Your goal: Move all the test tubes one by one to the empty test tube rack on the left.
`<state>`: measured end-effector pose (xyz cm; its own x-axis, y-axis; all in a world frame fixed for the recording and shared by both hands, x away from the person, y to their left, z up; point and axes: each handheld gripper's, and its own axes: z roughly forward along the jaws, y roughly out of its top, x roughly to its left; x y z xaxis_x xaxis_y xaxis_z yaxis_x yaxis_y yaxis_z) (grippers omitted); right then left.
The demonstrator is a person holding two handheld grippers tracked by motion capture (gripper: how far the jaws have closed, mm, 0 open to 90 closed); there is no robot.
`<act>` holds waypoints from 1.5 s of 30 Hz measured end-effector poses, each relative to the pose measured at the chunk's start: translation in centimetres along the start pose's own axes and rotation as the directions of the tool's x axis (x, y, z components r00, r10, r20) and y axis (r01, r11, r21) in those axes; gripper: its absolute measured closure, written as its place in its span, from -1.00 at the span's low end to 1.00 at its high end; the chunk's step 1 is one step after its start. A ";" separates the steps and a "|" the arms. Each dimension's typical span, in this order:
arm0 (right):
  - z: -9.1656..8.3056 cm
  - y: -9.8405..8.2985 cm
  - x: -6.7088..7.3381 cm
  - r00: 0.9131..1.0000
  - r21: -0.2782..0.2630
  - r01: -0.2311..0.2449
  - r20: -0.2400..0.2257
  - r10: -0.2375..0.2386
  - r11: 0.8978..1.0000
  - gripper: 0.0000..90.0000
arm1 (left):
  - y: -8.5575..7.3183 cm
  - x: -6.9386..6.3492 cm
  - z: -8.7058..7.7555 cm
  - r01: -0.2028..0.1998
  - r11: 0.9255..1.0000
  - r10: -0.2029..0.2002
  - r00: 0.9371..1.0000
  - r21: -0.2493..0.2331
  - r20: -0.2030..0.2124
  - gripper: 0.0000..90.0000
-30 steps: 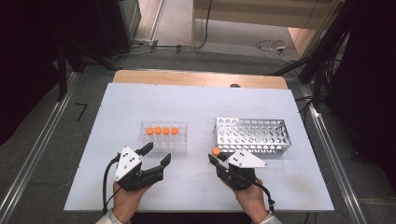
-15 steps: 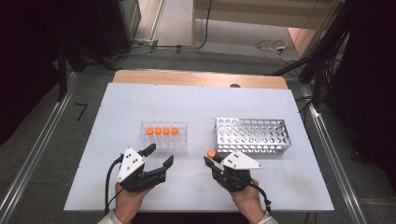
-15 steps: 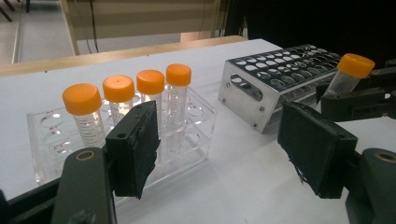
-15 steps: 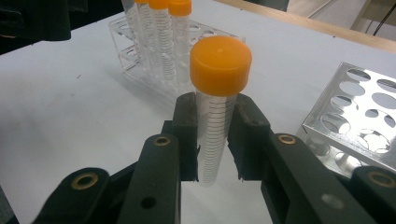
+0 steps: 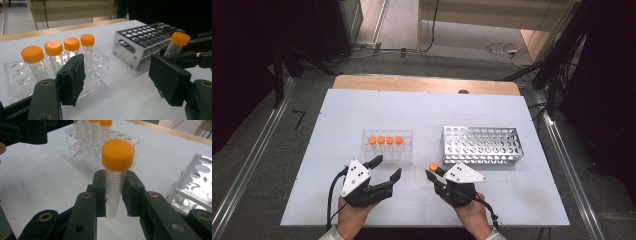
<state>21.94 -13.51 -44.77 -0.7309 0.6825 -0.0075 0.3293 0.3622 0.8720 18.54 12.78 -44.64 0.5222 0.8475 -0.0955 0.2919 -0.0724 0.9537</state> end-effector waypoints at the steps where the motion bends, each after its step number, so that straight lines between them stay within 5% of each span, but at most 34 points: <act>1: 0.0 0.0 0.0 1.000 0.000 0.001 -0.001 -0.001 1.000 0.59 | 0.0 0.0 0.0 -0.001 1.000 0.001 1.000 0.001 0.002 -0.36; 45: 1.0 0.1 1.2 0.999 0.014 0.020 -0.035 -0.019 1.000 0.59 | 0.8 -2.8 1.9 -0.038 0.999 0.038 0.988 0.002 0.147 -0.18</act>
<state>21.73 -12.04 -45.17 -0.7577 0.6525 -0.0069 0.3230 0.3841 0.8650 18.84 9.39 -44.13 0.6452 0.7574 -0.1006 0.2734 -0.1059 0.9561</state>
